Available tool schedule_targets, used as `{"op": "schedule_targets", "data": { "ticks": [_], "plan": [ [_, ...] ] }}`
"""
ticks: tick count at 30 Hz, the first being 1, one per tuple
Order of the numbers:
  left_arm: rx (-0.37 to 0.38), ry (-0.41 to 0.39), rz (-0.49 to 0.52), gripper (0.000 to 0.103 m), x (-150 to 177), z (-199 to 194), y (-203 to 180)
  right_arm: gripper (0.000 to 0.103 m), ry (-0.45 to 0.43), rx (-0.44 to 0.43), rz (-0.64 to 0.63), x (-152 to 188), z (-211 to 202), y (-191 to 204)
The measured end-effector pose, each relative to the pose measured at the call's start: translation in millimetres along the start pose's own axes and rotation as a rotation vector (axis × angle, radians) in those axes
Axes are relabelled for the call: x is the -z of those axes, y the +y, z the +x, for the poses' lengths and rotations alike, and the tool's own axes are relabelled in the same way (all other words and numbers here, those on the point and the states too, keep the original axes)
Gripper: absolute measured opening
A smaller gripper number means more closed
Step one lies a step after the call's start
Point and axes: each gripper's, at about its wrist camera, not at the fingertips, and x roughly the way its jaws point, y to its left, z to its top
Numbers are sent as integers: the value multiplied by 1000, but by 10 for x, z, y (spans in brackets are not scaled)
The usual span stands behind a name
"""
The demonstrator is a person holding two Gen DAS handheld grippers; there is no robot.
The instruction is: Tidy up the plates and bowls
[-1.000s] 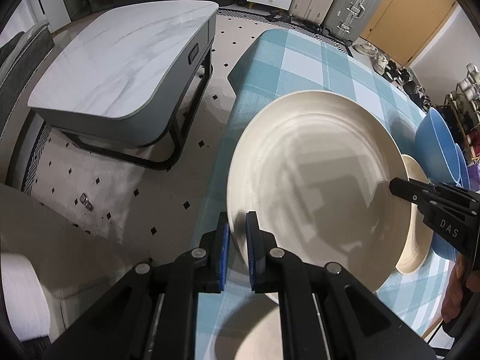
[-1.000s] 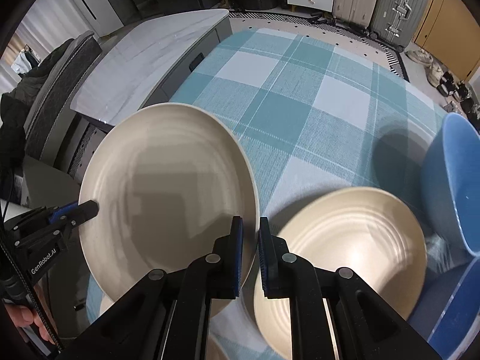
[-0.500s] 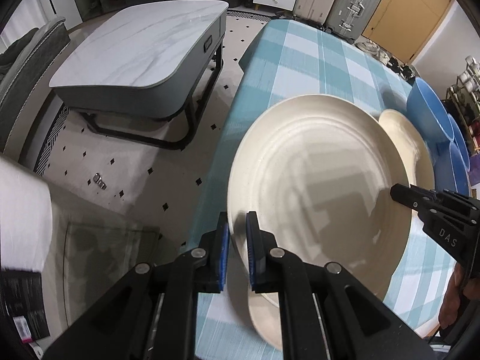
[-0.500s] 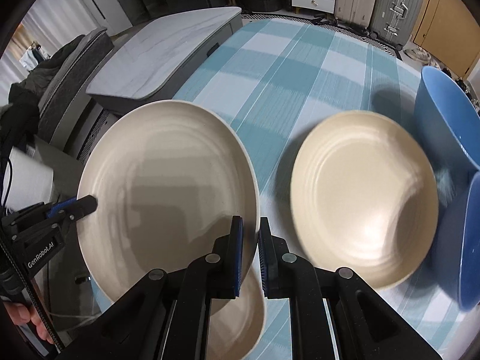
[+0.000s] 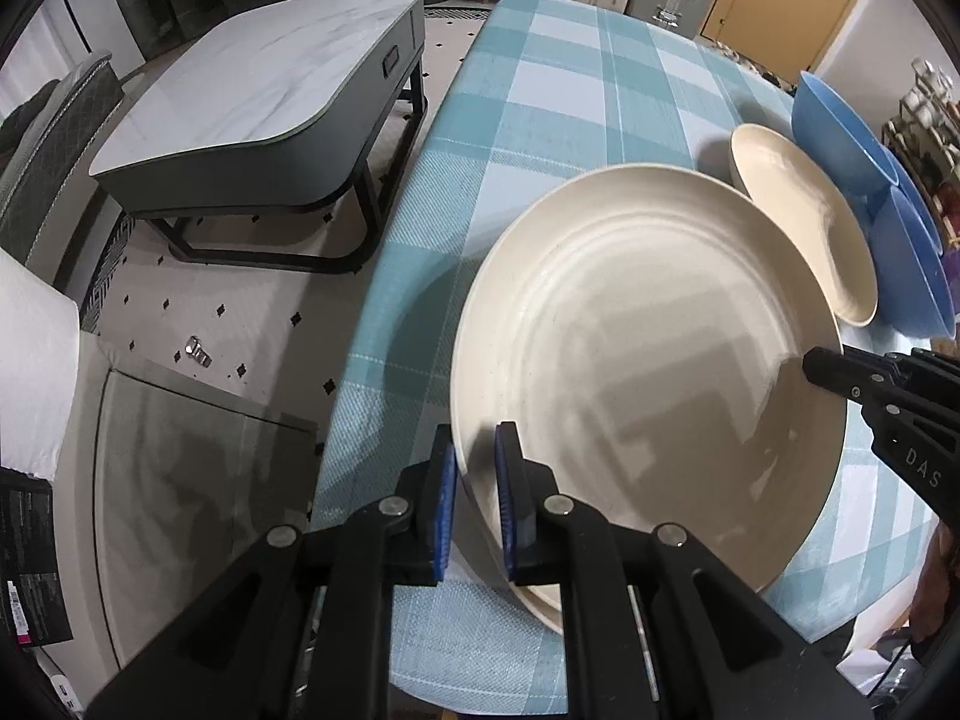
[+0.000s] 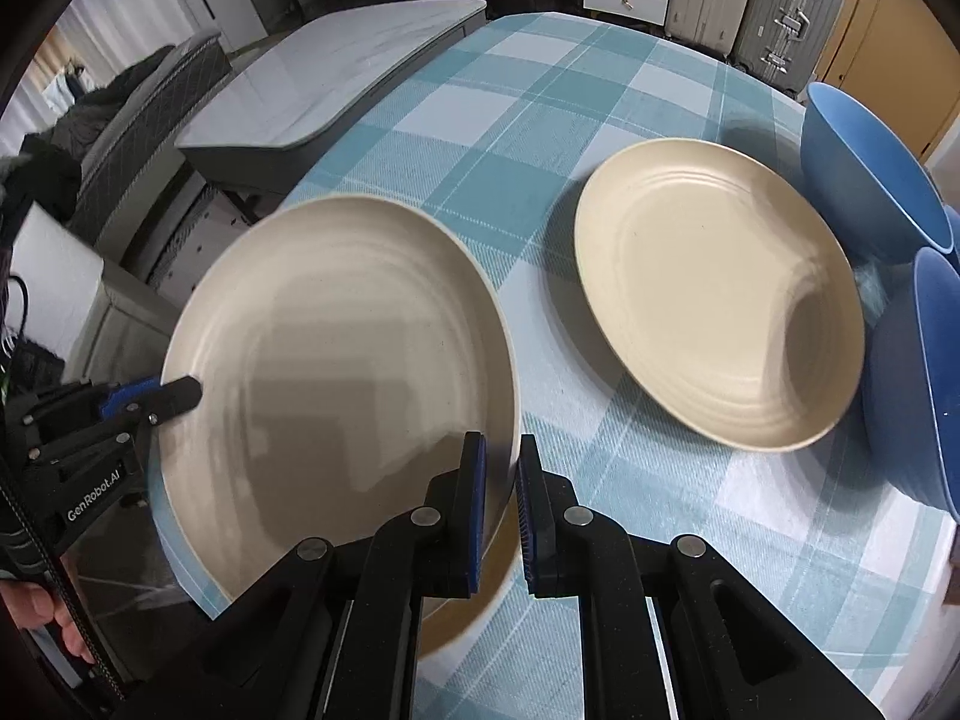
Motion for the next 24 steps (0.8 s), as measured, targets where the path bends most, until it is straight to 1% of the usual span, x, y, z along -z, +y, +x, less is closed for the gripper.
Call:
{"op": "schedule_targets", "data": {
  "ticks": [5,10,18,24],
  "plan": [
    [2,5,15,10,57,13,-2,9,-6,15,-15,115,-2,21],
    [-1,11,37,10,122,45,-45,9,-9,50,-47,214,-4,42],
    [3,15,53,10,167,11,-37,9,10,36,-46,286,-21,9],
    [-1,26,57,11,153,15,-34,9,76,-19,-15,307,58,-89]
  ]
}}
